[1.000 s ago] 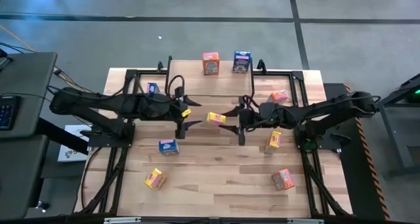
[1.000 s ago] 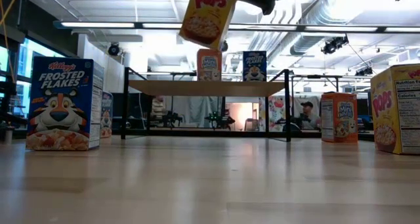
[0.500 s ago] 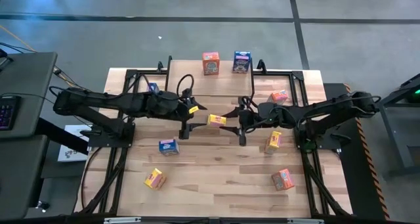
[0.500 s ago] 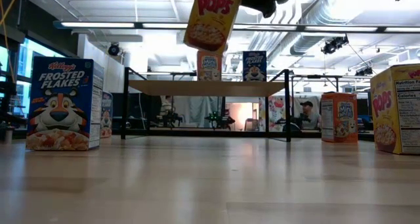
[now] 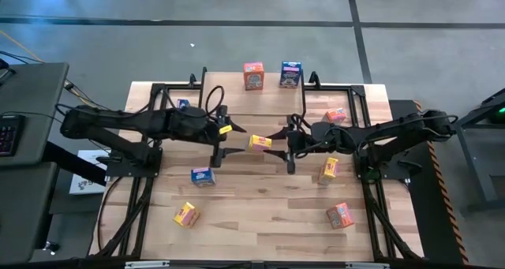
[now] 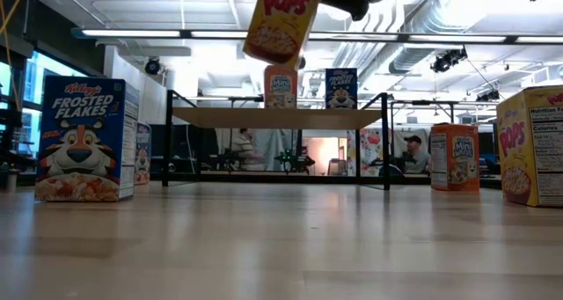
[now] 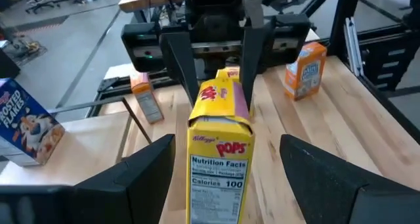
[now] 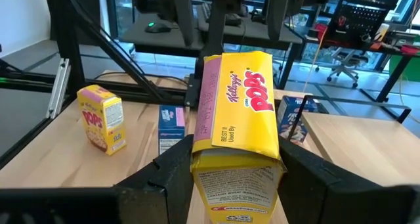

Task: Stack cereal on shelf
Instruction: Put the middle yellow cereal box on the shelf

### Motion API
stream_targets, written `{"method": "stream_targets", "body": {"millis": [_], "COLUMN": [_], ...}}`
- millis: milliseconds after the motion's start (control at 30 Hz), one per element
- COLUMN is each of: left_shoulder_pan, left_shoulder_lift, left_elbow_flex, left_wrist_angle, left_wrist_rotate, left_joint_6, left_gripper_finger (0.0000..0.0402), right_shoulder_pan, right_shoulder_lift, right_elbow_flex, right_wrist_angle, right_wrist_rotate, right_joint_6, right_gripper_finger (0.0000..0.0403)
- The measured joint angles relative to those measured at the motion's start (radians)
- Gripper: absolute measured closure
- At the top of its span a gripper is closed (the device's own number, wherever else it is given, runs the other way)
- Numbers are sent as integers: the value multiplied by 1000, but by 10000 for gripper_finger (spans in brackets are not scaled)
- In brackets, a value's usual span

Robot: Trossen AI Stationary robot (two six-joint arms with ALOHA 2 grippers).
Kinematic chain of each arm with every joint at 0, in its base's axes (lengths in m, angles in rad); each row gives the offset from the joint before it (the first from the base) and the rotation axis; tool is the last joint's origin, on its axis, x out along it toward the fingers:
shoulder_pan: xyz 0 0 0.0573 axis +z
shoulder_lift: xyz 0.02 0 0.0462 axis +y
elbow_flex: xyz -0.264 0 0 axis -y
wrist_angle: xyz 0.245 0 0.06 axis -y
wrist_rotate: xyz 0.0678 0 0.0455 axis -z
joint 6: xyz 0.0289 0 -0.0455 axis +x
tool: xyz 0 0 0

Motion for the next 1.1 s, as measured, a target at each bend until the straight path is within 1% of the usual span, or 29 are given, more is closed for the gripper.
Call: {"method": "stream_targets", "body": {"millis": [233,467,1000,1100], "left_shoulder_pan": [0,0,0,0], "left_shoulder_lift": [27,27,27,27], "left_elbow_flex": [0,0,0,0], "left_wrist_angle": [1,7,7,31], "left_wrist_rotate": [-1,-17,-18,-14], "left_joint_6": [-16,-16,-25,-24], "left_gripper_finger": [135,135,135,135], "right_shoulder_pan": [0,2,-5,-5], "right_shoulder_lift": [0,0,1,1], "right_elbow_flex": [0,0,0,0], "right_wrist_angle": [15,19,135,157], "right_wrist_rotate": [-10,-26,-46,-61], "right_joint_6": [0,-11,-15,-15], "right_gripper_finger": [230,230,230,230]}}
